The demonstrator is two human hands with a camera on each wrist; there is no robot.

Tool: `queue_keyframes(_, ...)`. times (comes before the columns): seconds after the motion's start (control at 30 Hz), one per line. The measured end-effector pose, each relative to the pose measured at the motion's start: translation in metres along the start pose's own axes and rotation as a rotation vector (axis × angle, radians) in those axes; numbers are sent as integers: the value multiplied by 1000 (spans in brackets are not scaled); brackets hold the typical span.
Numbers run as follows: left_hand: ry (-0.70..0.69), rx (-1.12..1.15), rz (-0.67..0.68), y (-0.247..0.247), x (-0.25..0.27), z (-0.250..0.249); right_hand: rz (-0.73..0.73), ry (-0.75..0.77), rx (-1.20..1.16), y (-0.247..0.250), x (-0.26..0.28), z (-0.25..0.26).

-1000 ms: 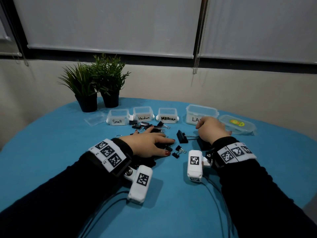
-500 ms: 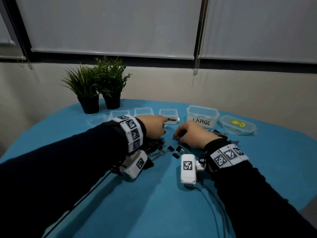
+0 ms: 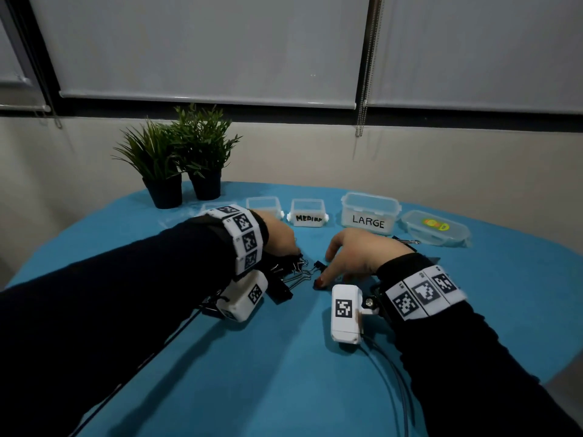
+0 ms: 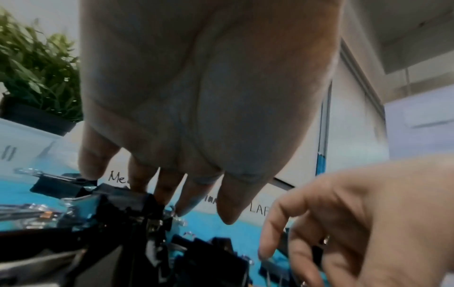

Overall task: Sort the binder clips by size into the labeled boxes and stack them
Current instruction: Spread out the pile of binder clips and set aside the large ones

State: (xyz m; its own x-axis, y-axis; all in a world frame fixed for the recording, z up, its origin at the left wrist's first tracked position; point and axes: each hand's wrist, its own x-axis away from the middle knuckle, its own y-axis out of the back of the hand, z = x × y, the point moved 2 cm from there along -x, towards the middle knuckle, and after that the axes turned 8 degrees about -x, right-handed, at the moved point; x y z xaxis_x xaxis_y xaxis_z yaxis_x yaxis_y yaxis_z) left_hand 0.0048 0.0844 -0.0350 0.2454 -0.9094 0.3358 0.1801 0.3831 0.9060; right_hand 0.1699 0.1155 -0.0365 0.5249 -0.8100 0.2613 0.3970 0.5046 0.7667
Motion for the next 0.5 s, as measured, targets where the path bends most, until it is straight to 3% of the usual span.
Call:
queue_keyframes(0.17,-33,225,-50,5,23,35,110,73,-98,-19,-17,7)
queue_keyframes(0.3,84,392,-63,-4,37,81,234,131,-192,-25,-26,16)
queue_keyframes(0.4,141,476,29,-24,46,107,105,168,-397,-20,-40,27)
queue_keyframes(0.5,76,686,265,-48,67,113,-47,154,-609,-25,-64,39)
